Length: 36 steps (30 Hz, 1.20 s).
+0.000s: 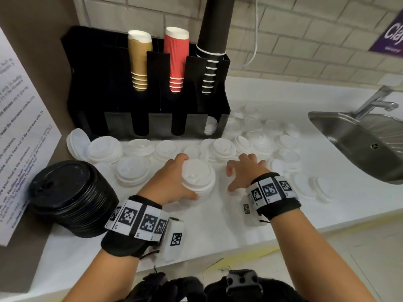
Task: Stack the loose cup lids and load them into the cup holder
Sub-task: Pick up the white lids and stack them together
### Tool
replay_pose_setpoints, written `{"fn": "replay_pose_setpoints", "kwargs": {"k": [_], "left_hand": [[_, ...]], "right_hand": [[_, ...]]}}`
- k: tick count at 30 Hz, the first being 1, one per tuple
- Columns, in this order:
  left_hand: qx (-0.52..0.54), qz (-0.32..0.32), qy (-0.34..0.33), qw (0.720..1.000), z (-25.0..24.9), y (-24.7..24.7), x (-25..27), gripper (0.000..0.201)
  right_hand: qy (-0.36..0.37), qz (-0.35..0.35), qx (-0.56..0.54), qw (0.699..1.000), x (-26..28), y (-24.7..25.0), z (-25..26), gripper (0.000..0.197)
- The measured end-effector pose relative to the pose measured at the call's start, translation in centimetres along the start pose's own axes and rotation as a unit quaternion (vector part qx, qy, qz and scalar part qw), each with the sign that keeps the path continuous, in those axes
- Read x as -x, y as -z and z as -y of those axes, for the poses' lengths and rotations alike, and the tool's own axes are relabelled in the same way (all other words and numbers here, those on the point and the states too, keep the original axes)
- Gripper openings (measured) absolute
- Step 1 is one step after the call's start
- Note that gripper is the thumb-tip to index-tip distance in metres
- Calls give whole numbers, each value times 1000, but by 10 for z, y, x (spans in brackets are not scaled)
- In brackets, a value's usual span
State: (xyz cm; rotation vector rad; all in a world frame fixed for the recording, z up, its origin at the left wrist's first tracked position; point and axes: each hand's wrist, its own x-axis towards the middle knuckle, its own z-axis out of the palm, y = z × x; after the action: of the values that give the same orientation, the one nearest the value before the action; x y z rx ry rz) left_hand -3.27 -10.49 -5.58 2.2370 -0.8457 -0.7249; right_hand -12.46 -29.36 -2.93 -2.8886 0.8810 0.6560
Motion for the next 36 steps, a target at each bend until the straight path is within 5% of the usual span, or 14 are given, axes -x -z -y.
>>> {"fn": "replay_pose_setpoints", "kwargs": {"k": [3, 9, 17, 19, 22, 25, 36], "left_hand": [[12, -2, -7, 1000, 1, 2, 2, 87], [14, 2, -20, 1000, 1, 5, 6, 92], [42, -8, -31, 999, 5, 3, 6, 85], [50, -12, -33, 998, 7, 2, 6, 84], [50, -14, -30, 998, 7, 2, 5, 87], [57, -16, -29, 998, 6, 1, 5, 90], [117, -30, -15, 993, 14, -2, 3, 76]], "right_hand": [[3, 16, 41, 999, -8, 3, 3, 44], [27, -18, 38, 999, -13, 6, 4, 62], [41, -70, -83, 993, -1, 23, 0, 54], [67, -96, -196, 974, 8, 28, -7, 52], [146, -126, -378, 906, 26, 25, -7, 48], [200, -123, -434, 870, 33, 14, 8, 41], [219, -133, -350, 901, 21, 2, 47, 42]]}}
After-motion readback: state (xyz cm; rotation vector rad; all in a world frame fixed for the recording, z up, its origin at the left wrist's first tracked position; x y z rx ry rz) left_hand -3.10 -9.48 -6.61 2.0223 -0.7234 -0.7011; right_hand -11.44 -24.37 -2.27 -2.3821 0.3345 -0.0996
